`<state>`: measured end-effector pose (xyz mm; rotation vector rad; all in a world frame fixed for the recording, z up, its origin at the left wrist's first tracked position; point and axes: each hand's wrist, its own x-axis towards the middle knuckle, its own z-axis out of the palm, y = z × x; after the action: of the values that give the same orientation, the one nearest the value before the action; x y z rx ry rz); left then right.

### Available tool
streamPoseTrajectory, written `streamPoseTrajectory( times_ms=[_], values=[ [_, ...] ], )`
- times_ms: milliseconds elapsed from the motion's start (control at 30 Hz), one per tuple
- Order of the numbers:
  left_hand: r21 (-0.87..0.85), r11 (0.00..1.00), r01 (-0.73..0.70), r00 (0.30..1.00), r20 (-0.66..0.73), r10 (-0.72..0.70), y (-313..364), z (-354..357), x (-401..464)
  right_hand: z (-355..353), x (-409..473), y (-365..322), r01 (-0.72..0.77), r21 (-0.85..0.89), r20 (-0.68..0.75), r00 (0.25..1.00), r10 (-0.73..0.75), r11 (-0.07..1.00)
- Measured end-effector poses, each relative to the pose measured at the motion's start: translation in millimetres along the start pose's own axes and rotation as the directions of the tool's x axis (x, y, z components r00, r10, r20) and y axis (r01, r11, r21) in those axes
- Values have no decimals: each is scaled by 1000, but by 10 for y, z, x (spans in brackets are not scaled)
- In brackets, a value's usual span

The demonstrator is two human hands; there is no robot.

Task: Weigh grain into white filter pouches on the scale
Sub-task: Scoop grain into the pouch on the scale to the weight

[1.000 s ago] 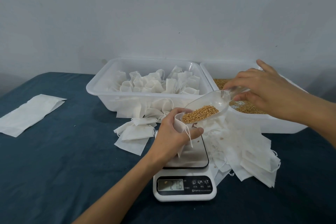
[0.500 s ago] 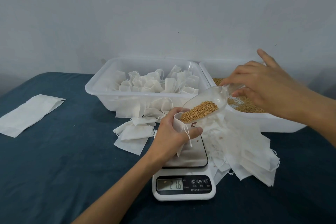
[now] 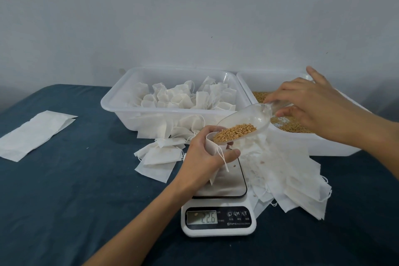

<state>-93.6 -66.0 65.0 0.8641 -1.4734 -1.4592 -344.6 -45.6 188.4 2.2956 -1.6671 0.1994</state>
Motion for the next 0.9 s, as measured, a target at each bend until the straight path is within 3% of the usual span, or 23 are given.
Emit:
streamPoseTrajectory(
  times_ms=[400,633,733,833,900],
  values=[
    [4,1000,-2,1000,-17,2,19,7,-12,203,6,130,-52,263,60,997,37,963],
    [34,999,1,1000,-21,-1,-7,9,2,284,-49,245,-147,557,68,989,131,818],
    [45,999,-15,1000,-26,16,-38,-5,2,431,-19,506,-284,515,77,955,287,809],
    [46,998,-44,999,-30,46,-61,-19,14,640,19,796,-534,339,140,843,520,775],
    [41,998,-58,998,-28,59,-80,-16,21,766,16,926,-623,211,198,782,591,753]
  ],
)
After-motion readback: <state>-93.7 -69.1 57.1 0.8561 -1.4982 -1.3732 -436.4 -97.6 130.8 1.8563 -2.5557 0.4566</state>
